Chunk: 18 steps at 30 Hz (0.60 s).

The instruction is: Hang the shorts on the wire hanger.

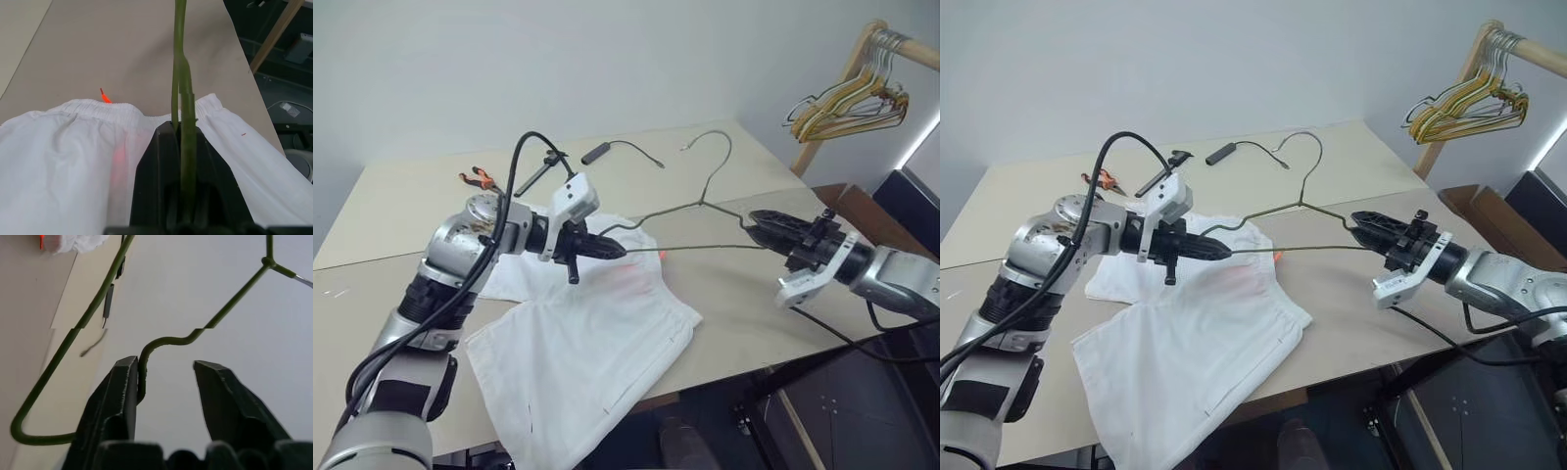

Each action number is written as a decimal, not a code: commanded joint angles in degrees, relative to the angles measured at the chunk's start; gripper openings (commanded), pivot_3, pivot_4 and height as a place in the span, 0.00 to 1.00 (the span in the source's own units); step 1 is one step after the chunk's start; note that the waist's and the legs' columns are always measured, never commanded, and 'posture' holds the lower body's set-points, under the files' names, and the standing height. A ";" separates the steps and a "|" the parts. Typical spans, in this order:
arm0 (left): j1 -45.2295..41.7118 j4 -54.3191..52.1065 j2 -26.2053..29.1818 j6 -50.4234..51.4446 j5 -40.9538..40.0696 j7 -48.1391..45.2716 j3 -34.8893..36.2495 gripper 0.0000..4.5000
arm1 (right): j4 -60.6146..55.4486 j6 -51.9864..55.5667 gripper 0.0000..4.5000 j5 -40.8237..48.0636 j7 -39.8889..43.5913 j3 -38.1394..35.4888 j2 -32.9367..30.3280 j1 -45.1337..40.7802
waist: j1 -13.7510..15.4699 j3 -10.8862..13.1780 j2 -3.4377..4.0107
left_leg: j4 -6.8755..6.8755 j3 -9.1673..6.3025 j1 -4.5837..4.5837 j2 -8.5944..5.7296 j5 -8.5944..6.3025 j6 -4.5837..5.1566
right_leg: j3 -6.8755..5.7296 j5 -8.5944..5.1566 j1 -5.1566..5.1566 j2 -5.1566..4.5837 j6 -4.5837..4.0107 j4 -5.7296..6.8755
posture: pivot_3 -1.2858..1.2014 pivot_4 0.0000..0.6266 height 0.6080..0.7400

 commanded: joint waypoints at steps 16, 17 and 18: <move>4.99 -5.77 2.65 -8.62 1.63 -2.13 3.80 0.00 | -8.55 61.68 0.88 53.08 70.38 6.26 2.33 -15.74 | 2.72 -0.56 0.44 | 0.21 -0.01 -0.14 -0.12 -0.06 0.09 | 0.08 0.13 -0.10 -0.14 0.21 -0.04 | 0.47 0.03 1.00; 5.12 -5.98 2.73 -8.50 1.65 -2.14 3.86 0.00 | -7.11 61.90 0.79 52.23 71.48 6.47 4.05 -16.96 | 2.97 -0.57 0.45 | 0.20 -0.01 -0.16 -0.13 -0.05 0.08 | 0.07 0.13 -0.15 -0.14 0.21 -0.03 | 0.47 0.03 1.00; 5.18 -6.10 2.78 -8.40 1.68 -2.15 3.88 0.00 | -6.05 62.08 0.76 51.51 72.39 6.43 5.35 -17.79 | 3.26 -0.58 0.47 | 0.20 -0.02 -0.21 -0.13 -0.04 0.07 | 0.06 0.13 -0.22 -0.14 0.21 -0.01 | 0.47 0.03 1.00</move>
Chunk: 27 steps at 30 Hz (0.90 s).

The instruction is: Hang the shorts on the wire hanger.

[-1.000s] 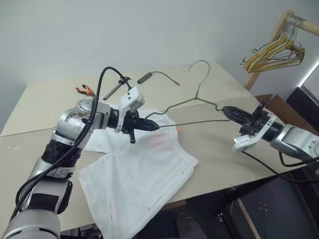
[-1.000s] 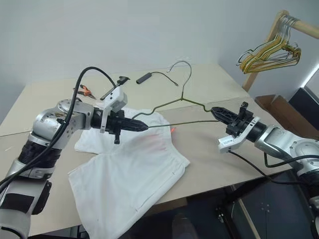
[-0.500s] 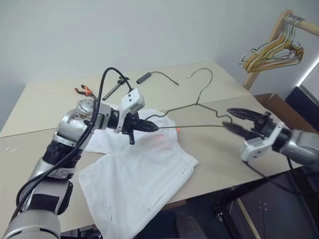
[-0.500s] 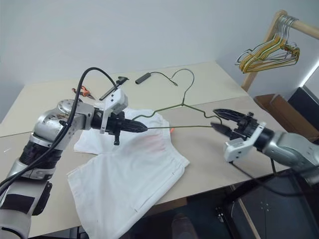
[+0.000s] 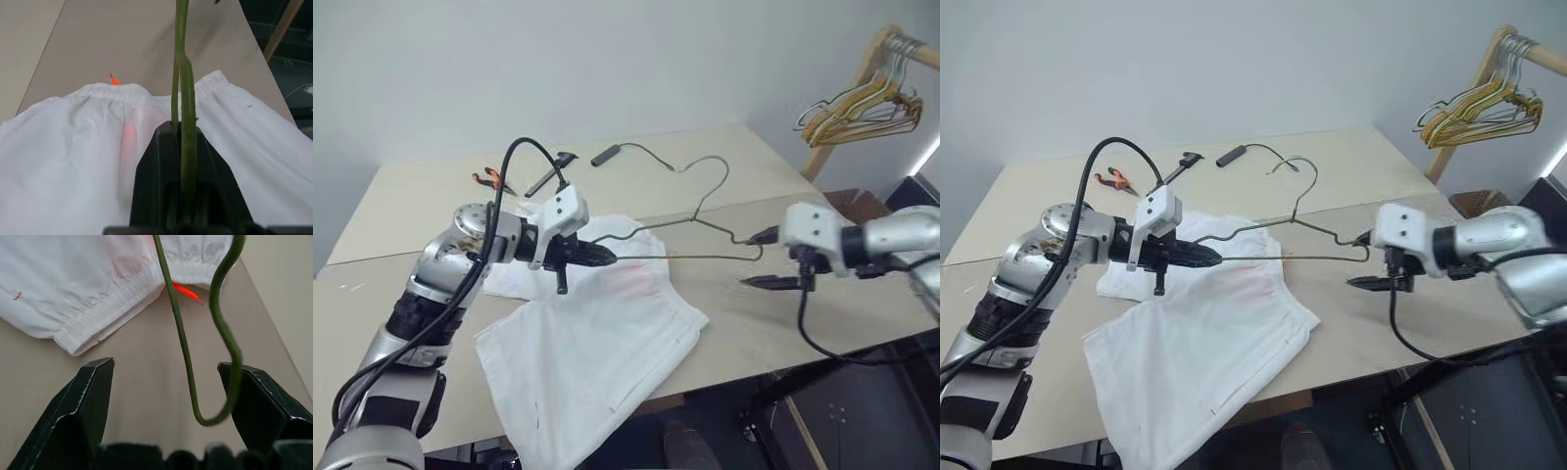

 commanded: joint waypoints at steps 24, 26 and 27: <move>-3.14 21.67 2.71 -29.66 5.07 -9.74 6.30 0.71 | -10.53 8.41 0.00 3.92 11.48 -21.71 1.33 18.69 | 3.25 -0.03 0.05 | 0.03 0.04 -0.01 -0.03 0.02 -0.03 | -0.05 0.00 0.02 0.01 -0.01 0.03 | 0.47 0.06 1.00; -2.06 23.01 4.33 -30.90 4.64 -10.40 7.97 0.86 | -11.13 13.63 0.00 6.27 10.35 -25.63 0.51 24.44 | 3.23 -0.03 0.05 | 0.02 0.06 0.01 -0.02 0.00 0.00 | -0.04 0.00 0.04 0.03 -0.01 0.01 | 0.47 0.08 1.00; -1.04 22.50 4.70 -31.47 3.87 -10.72 8.94 0.93 | -11.26 16.37 0.00 7.33 9.65 -27.15 0.27 26.62 | 3.25 -0.03 0.05 | 0.01 0.04 0.00 -0.01 -0.02 0.03 | -0.05 0.00 0.06 0.03 -0.01 0.05 | 0.47 0.08 1.00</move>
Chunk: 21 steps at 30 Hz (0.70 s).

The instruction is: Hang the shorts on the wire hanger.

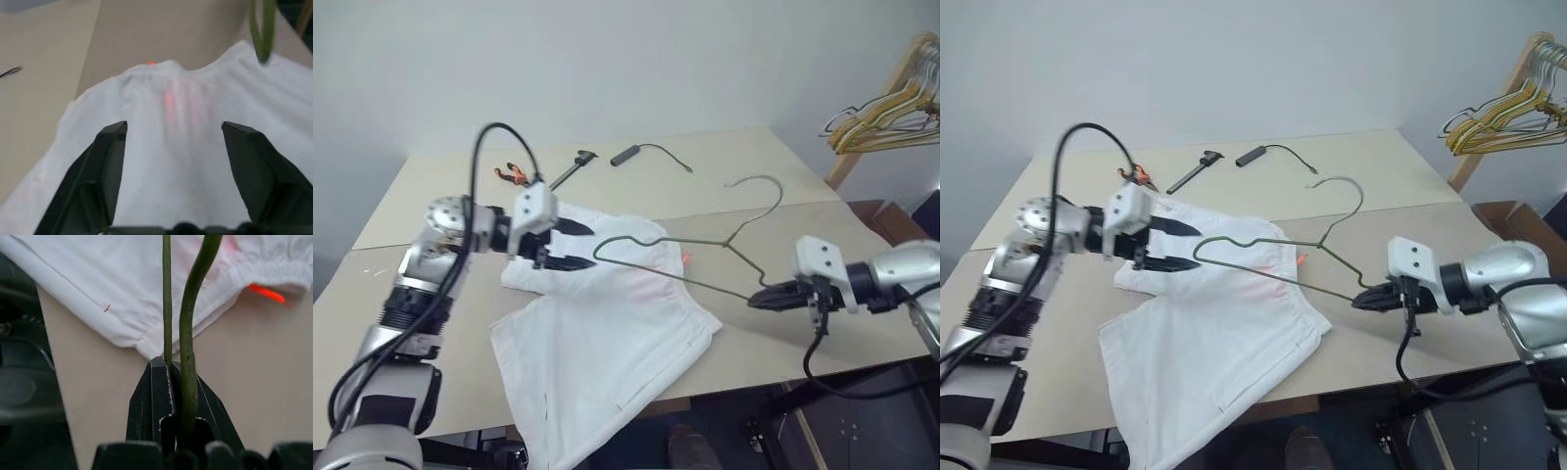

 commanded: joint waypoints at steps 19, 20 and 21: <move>19.15 -23.81 1.04 2.11 -10.99 2.86 11.86 0.99 | 10.94 35.66 0.00 7.65 -1.07 0.63 -3.70 4.55 | 2.83 0.10 0.02 | 0.04 0.06 0.14 0.06 -0.17 0.27 | 0.01 -0.01 0.19 0.02 0.01 -0.10 | 0.50 0.12 1.00; 19.37 -24.12 1.13 2.20 -11.04 2.97 11.92 0.99 | 11.31 35.79 0.00 7.71 -0.95 0.31 -4.09 5.06 | 3.08 0.10 0.02 | 0.04 0.07 0.14 0.06 -0.17 0.27 | 0.01 -0.01 0.18 0.02 0.01 -0.16 | 0.50 0.12 1.00; 19.63 -24.43 1.21 2.32 -11.16 3.16 12.04 0.99 | 12.28 35.96 0.00 8.02 -0.71 -0.76 -4.52 5.84 | 3.26 0.11 0.03 | 0.04 0.08 0.16 0.06 -0.17 0.26 | 0.01 -0.01 0.18 0.03 0.01 -0.17 | 0.50 0.12 1.00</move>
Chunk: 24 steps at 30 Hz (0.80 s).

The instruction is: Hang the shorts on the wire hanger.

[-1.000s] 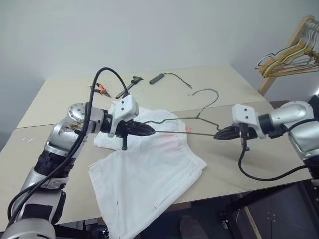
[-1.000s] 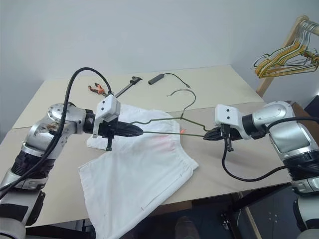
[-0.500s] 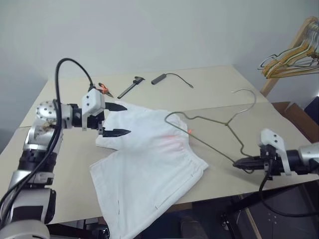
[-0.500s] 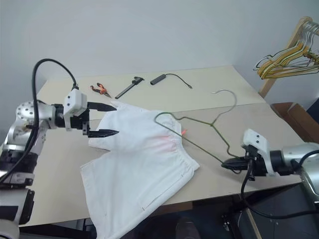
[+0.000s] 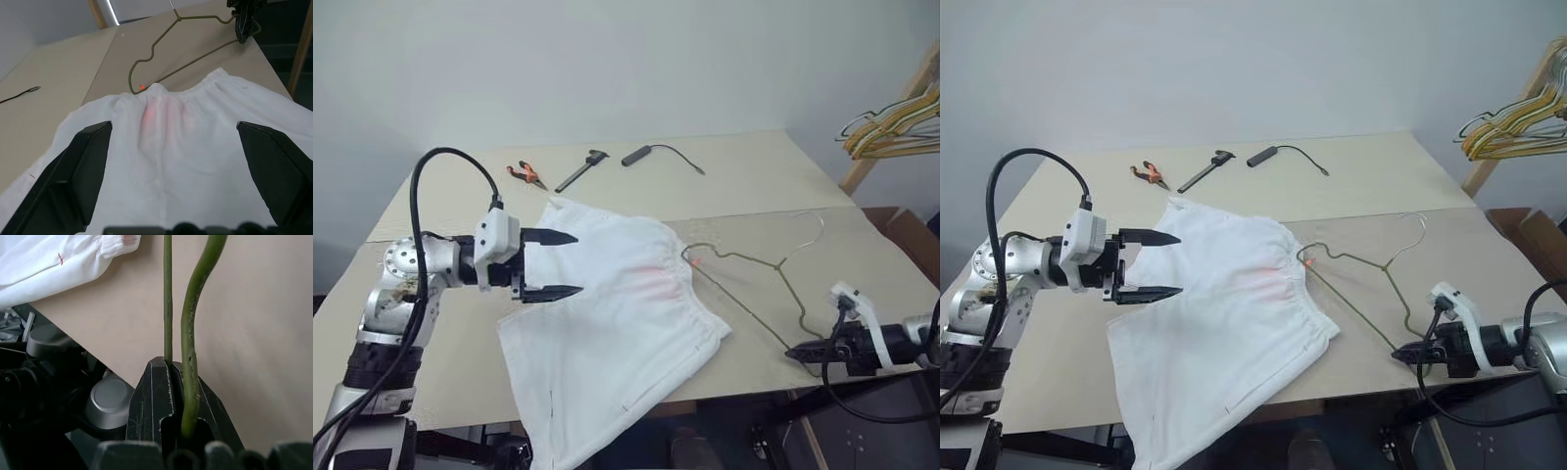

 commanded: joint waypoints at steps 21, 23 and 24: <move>0.75 -3.61 1.34 0.21 -1.48 1.17 1.95 0.99 | 1.09 1.20 0.00 2.24 4.40 1.97 -0.09 -4.49 | 1.52 0.07 0.01 | -0.01 0.55 0.01 0.04 0.00 0.00 | -0.01 -0.01 0.01 0.04 0.00 -0.05 | 0.51 0.11 1.00; 1.15 -3.97 1.45 -0.05 -1.14 1.53 2.00 0.99 | 1.14 0.96 0.00 1.78 5.83 4.40 -0.30 -5.64 | 1.61 0.08 0.01 | -0.01 0.55 0.00 0.04 0.00 0.00 | -0.01 -0.01 0.00 0.04 0.00 -0.06 | 0.51 0.11 1.00; 1.37 -4.10 1.58 -0.16 -1.05 1.68 2.16 0.99 | 1.04 1.05 0.00 1.64 6.54 5.43 -0.71 -5.99 | 1.66 0.08 0.01 | -0.01 0.55 0.00 0.04 0.00 0.00 | -0.01 -0.01 0.00 0.03 0.00 -0.06 | 0.52 0.11 1.00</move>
